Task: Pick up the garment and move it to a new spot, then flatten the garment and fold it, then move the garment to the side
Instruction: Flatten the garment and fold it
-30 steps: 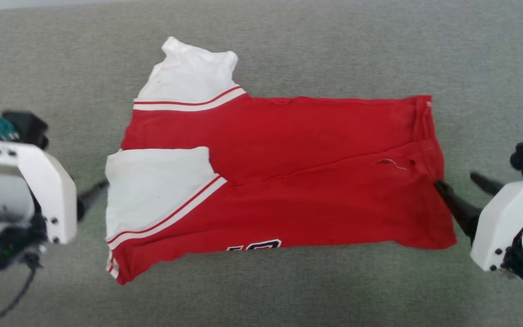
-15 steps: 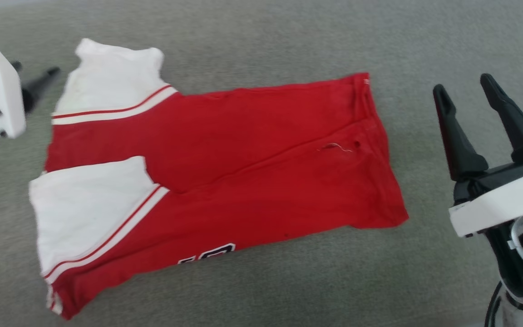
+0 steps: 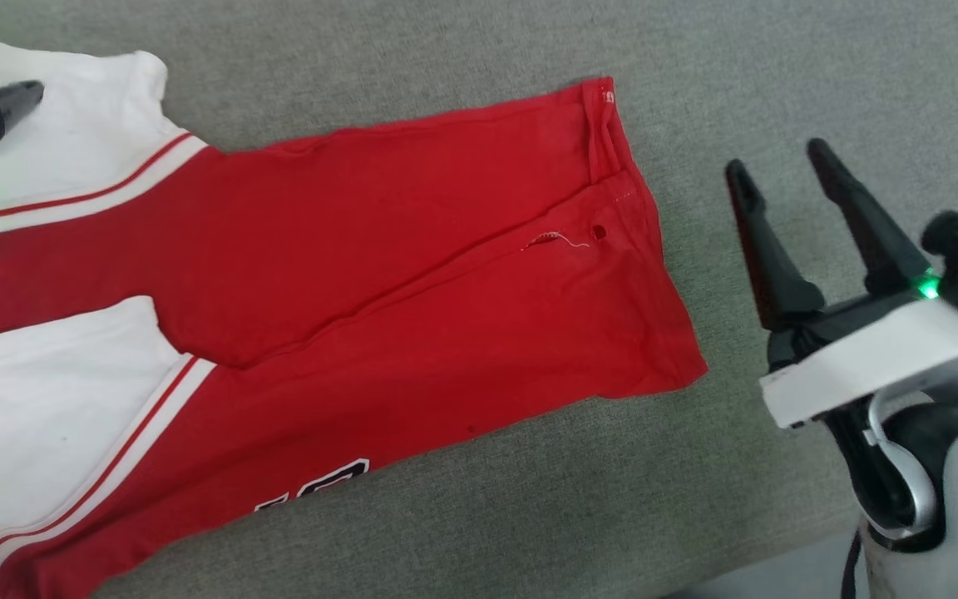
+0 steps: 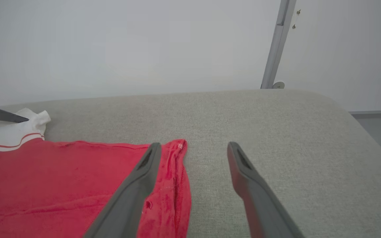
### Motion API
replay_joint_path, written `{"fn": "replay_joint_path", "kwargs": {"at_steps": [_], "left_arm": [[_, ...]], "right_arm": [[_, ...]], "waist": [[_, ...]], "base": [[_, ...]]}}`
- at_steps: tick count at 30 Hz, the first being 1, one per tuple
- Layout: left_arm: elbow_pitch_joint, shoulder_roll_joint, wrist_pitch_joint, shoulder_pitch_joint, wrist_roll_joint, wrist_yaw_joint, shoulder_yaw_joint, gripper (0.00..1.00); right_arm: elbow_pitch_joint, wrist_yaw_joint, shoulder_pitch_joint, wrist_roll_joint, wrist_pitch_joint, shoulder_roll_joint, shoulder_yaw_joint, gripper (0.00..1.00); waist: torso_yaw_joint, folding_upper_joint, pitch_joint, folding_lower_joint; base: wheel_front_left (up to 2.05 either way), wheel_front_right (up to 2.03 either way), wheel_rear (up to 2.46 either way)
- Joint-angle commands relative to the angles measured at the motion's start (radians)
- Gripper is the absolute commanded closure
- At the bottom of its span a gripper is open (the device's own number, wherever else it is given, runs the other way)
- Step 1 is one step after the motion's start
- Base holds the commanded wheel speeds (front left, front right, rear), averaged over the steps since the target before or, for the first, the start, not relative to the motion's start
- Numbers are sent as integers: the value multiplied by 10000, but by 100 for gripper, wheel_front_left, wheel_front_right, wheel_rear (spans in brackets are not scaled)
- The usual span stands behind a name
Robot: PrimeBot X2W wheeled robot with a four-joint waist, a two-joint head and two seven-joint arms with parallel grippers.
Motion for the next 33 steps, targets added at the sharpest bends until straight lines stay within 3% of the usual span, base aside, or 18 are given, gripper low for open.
{"fn": "replay_joint_path", "kwargs": {"at_steps": [1,4,5,11,19,29,30,31,33], "left_arm": [[391,-116,224,-211,257,7,-189,0],[1008,-445,611,-130,276,60,-413,3],[1168,-543,700,-108,252,17,-461,100],[1721,-1013,748,-360,381,-265,-619,100],[2327,-1751,226,-1104,618,-702,-660,100],[3097,-2437,-219,-1489,576,-1084,-630,100],[3153,-2477,-263,-1505,585,-1113,-638,100],[3208,-2531,-332,-1512,559,-1157,-622,100],[3316,-2593,-541,-1563,589,-1201,-609,100]], "right_arm": [[161,-5,-268,90,152,8,111,0],[541,-5,-649,186,558,-99,332,0],[688,-5,-846,236,683,-114,388,0],[1850,-4,-2060,557,1451,-389,767,0],[4657,-7,-4620,918,2829,-839,1188,0],[7671,-4,-6189,1158,5316,-1118,2518,0],[7824,-4,-6242,1255,5458,-1139,2609,31],[7956,-4,-6309,1311,5588,-1195,2721,100],[8071,-5,-6402,1426,5678,-1329,2820,100]], "waist": [[-52,0,222,0],[-24,0,363,0],[-15,0,398,0],[149,0,532,0],[635,0,677,0],[1075,0,644,0],[1116,0,628,0],[1170,0,606,0],[1284,0,534,0]], "base": [[0,0,0],[0,0,0],[0,0,0],[0,0,0],[0,0,0],[0,0,0],[0,0,0],[0,0,0],[0,0,0]]}}
